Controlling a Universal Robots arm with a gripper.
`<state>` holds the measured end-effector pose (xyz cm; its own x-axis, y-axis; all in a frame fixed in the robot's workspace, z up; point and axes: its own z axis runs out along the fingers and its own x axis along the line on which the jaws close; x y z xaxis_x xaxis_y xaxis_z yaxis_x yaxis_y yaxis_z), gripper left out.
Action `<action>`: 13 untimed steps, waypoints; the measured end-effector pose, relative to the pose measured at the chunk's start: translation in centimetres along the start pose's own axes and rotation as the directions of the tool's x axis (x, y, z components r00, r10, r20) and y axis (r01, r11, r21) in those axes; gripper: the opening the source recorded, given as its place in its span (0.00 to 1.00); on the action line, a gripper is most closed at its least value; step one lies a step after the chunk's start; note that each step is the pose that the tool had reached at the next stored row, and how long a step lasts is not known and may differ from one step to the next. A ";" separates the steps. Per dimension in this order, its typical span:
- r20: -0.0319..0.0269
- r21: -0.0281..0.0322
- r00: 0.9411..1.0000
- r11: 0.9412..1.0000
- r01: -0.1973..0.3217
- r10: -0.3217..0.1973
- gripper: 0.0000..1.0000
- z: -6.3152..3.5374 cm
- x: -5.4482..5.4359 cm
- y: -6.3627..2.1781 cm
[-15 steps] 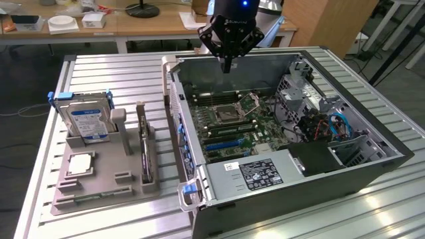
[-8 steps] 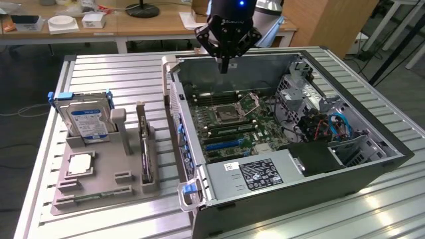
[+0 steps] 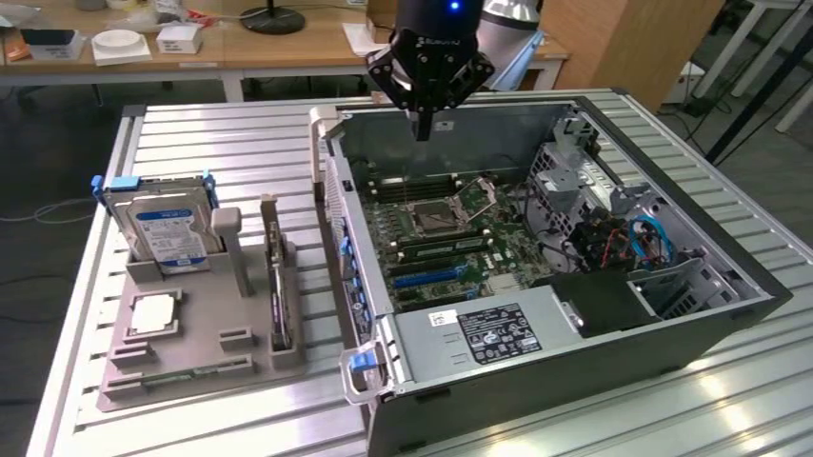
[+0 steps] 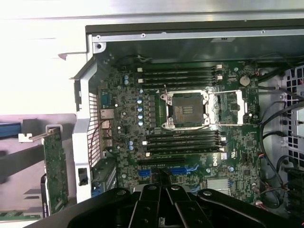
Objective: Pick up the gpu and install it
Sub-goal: 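Reach for the gpu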
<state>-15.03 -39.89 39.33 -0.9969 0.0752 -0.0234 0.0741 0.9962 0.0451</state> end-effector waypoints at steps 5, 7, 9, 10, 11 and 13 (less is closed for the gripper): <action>0.000 0.000 1.000 1.000 0.000 0.000 0.11 -0.02 0.4 -0.03; 0.000 0.000 1.000 1.000 0.000 0.000 0.11 -0.02 0.6 -0.04; 0.000 0.000 1.000 1.000 0.000 0.000 0.11 -0.02 0.8 -0.06; 0.000 0.000 1.000 1.000 0.000 0.000 0.11 -0.02 0.8 -0.06; 0.000 0.000 1.000 1.000 0.000 0.000 0.11 -0.03 0.9 -0.07; 0.000 0.000 1.000 1.000 0.000 0.000 0.11 -0.03 1.1 -0.08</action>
<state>-16.12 -39.89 39.33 -0.9969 0.0753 -0.0233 0.0742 0.9962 0.0451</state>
